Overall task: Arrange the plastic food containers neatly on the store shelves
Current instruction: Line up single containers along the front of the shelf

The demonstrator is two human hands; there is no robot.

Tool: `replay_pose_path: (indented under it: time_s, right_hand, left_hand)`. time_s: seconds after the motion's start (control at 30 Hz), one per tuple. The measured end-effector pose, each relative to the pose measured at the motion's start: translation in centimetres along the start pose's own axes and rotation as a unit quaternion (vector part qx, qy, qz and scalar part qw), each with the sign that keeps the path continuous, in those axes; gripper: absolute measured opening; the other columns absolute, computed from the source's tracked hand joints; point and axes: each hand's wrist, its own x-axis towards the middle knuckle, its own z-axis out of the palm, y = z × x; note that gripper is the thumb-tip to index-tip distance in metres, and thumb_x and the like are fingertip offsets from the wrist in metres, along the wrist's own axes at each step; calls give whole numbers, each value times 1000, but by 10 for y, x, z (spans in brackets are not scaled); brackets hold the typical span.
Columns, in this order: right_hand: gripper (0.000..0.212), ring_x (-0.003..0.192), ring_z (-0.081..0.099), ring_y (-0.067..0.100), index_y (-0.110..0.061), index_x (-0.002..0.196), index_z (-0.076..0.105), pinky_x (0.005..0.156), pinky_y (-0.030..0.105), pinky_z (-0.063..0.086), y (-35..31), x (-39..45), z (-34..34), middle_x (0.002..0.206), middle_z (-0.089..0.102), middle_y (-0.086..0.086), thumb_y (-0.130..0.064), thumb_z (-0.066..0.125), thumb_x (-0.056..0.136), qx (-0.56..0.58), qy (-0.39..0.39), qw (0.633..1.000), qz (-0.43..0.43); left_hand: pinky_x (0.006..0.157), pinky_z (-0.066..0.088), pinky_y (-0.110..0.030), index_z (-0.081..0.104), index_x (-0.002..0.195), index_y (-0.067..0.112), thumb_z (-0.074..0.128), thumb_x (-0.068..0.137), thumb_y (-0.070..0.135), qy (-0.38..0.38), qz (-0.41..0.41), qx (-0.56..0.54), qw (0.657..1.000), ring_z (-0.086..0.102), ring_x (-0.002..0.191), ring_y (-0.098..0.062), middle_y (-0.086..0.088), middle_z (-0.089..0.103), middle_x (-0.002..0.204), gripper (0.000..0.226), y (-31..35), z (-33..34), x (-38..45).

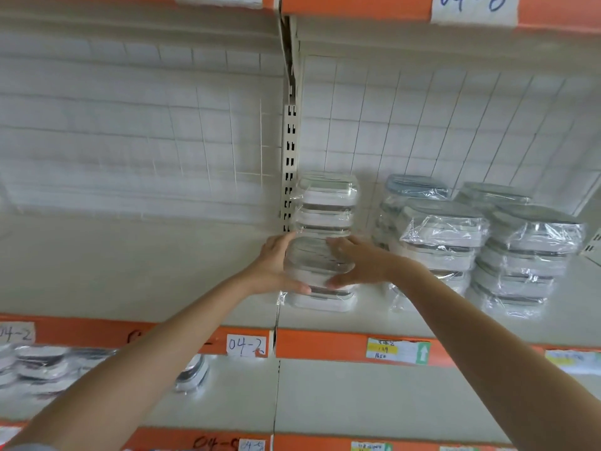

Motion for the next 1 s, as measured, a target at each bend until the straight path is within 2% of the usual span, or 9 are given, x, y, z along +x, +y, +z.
replay_pose_path:
  time_s: [0.1,0.2,0.3,0.47,0.6,0.77,0.83,0.93,1.0]
  right_hand:
    - [97,130,38,26,-20,148,21,104,33,32,0,2,-3,146,29,4,-45,77,72,6,3,1000,3]
    - [99,133,32,31,-23,146,24,108,43,30,-2,4,-8,148,29,4,-48,79,68,-27,9,1000,6]
    - [99,135,26,33,-24,147,22,110,45,25,-2,1,-11,150,26,3,-47,78,69,-42,16,999,-1]
    - [97,135,29,30,-23,147,20,112,42,26,3,-4,-6,150,25,6,-42,78,72,-24,1,1000,-2]
    - [97,140,14,30,-27,149,17,114,47,18,6,-4,-2,154,17,-1,-45,75,74,-77,20,997,3]
    - [95,137,24,27,-24,149,19,112,45,27,5,-1,-1,152,23,-2,-47,73,74,-157,48,986,-6]
    - [93,135,29,27,-23,148,22,109,41,29,2,-1,-1,151,28,-1,-45,74,74,-161,53,986,-8]
    - [87,134,31,27,-21,146,27,106,42,31,-4,-5,0,149,31,-1,-44,73,76,-165,65,984,-2]
    - [84,135,30,27,-18,144,28,107,43,29,-7,-8,1,149,31,-1,-45,71,78,-184,68,980,4]
  left_hand:
    - [112,31,-35,2,152,28,87,65,25,-46,-7,-49,998,31,137,-16,4,25,151,121,-9,-3,-5]
    - [100,41,-25,2,152,32,84,68,23,-25,-10,-54,998,49,116,-9,15,39,134,117,-15,3,-8]
    - [97,43,-24,10,151,29,84,68,26,-1,-8,-52,999,51,110,-7,16,44,124,111,-17,10,-9]
    - [87,48,-13,45,137,26,85,63,32,9,2,-94,996,59,110,-3,19,59,117,84,-19,15,-10]
    - [84,51,-14,57,121,29,85,60,36,30,0,-96,995,62,99,5,25,63,104,67,-12,19,-8]
    - [79,51,-14,59,102,34,85,63,25,48,-16,-71,996,66,94,-1,22,66,96,47,-7,22,0]
    - [83,52,-20,60,100,32,85,62,27,46,-25,-49,997,65,92,-1,19,67,97,46,-4,18,1]
    - [76,50,-16,59,101,27,84,64,29,53,-37,1,998,63,86,-1,17,64,94,45,6,16,-1]
    - [78,52,-24,61,101,20,82,69,27,63,-52,35,996,65,87,-11,8,67,94,39,12,16,-7]
